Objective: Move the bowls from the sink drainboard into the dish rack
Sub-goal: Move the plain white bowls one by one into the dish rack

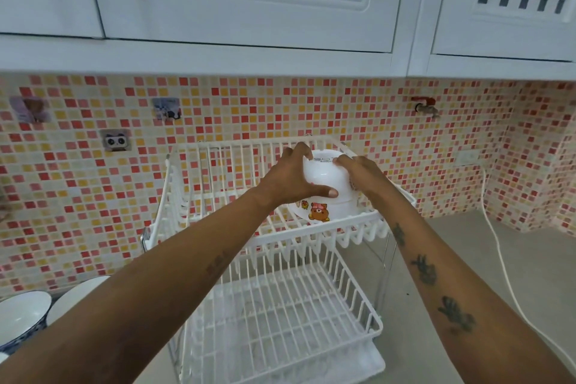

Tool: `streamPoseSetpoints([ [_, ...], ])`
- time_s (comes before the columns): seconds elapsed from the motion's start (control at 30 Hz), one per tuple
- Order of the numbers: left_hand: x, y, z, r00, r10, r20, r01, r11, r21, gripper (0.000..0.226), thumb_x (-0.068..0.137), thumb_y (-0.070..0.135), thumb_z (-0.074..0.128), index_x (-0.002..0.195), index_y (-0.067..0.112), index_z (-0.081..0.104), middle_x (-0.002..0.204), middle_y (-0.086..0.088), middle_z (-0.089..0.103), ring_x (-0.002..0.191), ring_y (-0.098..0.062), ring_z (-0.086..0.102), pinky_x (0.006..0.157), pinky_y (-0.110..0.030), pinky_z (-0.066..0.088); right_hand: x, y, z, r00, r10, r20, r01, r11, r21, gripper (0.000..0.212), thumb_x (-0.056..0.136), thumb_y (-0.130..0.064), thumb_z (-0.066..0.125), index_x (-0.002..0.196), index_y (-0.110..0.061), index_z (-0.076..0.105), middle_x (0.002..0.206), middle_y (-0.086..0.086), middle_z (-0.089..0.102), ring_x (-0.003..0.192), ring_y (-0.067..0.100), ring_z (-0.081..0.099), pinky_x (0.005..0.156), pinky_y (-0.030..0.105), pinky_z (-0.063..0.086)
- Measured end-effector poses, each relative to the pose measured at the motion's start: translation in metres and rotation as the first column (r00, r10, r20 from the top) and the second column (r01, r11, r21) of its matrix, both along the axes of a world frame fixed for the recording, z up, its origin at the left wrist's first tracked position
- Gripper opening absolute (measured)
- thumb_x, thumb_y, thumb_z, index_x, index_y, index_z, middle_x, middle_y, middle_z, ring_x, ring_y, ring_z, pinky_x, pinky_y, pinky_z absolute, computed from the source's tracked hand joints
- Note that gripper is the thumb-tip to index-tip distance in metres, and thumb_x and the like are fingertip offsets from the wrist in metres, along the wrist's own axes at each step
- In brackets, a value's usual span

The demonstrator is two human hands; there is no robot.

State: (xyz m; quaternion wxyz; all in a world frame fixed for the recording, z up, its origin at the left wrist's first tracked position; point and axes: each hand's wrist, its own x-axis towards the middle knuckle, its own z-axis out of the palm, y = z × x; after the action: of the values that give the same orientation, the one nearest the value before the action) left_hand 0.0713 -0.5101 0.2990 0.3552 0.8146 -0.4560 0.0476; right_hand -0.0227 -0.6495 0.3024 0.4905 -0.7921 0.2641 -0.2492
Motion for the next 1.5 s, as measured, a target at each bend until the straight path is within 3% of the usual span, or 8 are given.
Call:
streamPoseSetpoints([
  [0.53,-0.003,-0.001,-0.009,0.999,-0.022,-0.038,0.025,0.995,0.099,0.085,0.065,0.046,0.086,0.128,0.018,0.037,0.132,-0.008,0.041,0.102,-0.022,0.048,0.092,-0.038,0.052,-0.002,0.001,-0.001,0.984,0.052,-0.170,-0.041,0.997,0.066,0.026,0.081,-0.042,0.050,0.093,-0.021,0.059,0.086,0.003,0.063,0.075,0.020,0.057,0.075,0.035,0.043],
  [0.77,-0.001,0.002,-0.009,0.994,-0.041,-0.098,0.052,0.993,0.109,0.084,0.068,0.046,0.083,0.131,0.019,0.035,0.135,-0.008,0.036,0.113,-0.027,0.050,0.096,-0.040,0.051,0.002,0.000,-0.001,0.988,0.016,-0.151,-0.006,0.998,0.067,0.076,0.079,-0.047,0.052,0.144,-0.022,0.024,0.131,0.007,0.049,0.101,0.026,0.054,0.065,0.032,0.044],
  [0.87,-0.003,0.007,-0.003,0.992,-0.018,-0.128,0.031,0.994,0.100,0.089,0.075,0.050,0.077,0.141,0.015,0.030,0.143,-0.010,0.031,0.127,-0.031,0.045,0.100,-0.040,0.047,-0.002,0.003,-0.001,0.993,-0.026,-0.116,0.022,0.999,-0.033,0.068,0.084,-0.044,0.055,0.143,-0.021,0.031,0.140,0.007,0.047,0.109,0.028,0.053,0.068,0.031,0.045],
  [0.93,-0.003,0.019,0.009,0.995,-0.002,-0.104,0.010,0.997,0.078,0.089,0.080,0.055,0.069,0.146,0.011,0.028,0.149,-0.011,0.029,0.132,-0.031,0.043,0.102,-0.039,0.043,-0.006,0.007,0.003,0.992,-0.110,-0.066,0.093,0.972,-0.217,0.062,0.086,-0.045,0.057,0.140,-0.020,0.040,0.144,0.007,0.046,0.119,0.030,0.052,0.085,0.036,0.046],
  [1.07,-0.002,0.080,0.032,0.997,0.001,-0.081,-0.006,0.998,-0.057,0.070,0.092,0.054,0.054,0.143,0.010,0.037,0.150,-0.011,0.038,0.134,-0.027,0.045,0.105,-0.037,0.042,-0.008,0.037,0.024,0.966,-0.164,0.199,0.231,0.892,-0.388,0.051,0.087,-0.043,0.058,0.129,-0.014,0.054,0.134,0.009,0.058,0.120,0.028,0.055,0.097,0.036,0.041],
  [1.27,0.017,0.219,0.047,0.973,0.167,-0.156,-0.208,0.932,-0.298,0.041,0.100,0.048,0.039,0.117,0.012,0.051,0.135,-0.008,0.054,0.117,-0.017,0.054,0.101,-0.038,0.046,0.031,0.167,0.072,0.870,0.228,0.437,-0.119,0.957,-0.263,0.013,0.088,-0.030,0.056,0.082,-0.023,0.065,0.073,-0.008,0.061,0.063,-0.009,0.055,0.066,0.015,0.044],
  [1.4,0.053,0.319,0.031,0.865,0.350,-0.361,-0.490,0.746,-0.451,0.045,0.102,0.045,0.036,0.119,0.007,0.054,0.124,-0.008,0.058,0.116,-0.021,0.056,0.100,-0.040,0.047,0.075,0.270,0.075,0.759,0.441,0.478,-0.486,0.873,-0.033,0.023,0.081,-0.030,0.057,0.078,-0.010,0.068,0.090,0.012,0.070,0.089,0.022,0.067,0.086,0.035,0.051],
  [1.5,0.068,0.385,-0.007,0.748,0.415,-0.518,-0.648,0.622,-0.439,0.045,0.104,0.043,0.033,0.115,0.006,0.054,0.112,-0.007,0.057,0.103,-0.020,0.056,0.081,-0.030,0.046,0.101,0.351,0.052,0.651,0.621,0.437,-0.720,0.688,0.095,0.026,0.084,-0.033,0.055,0.089,-0.013,0.070,0.092,0.006,0.067,0.095,0.020,0.066,0.088,0.032,0.050],
])
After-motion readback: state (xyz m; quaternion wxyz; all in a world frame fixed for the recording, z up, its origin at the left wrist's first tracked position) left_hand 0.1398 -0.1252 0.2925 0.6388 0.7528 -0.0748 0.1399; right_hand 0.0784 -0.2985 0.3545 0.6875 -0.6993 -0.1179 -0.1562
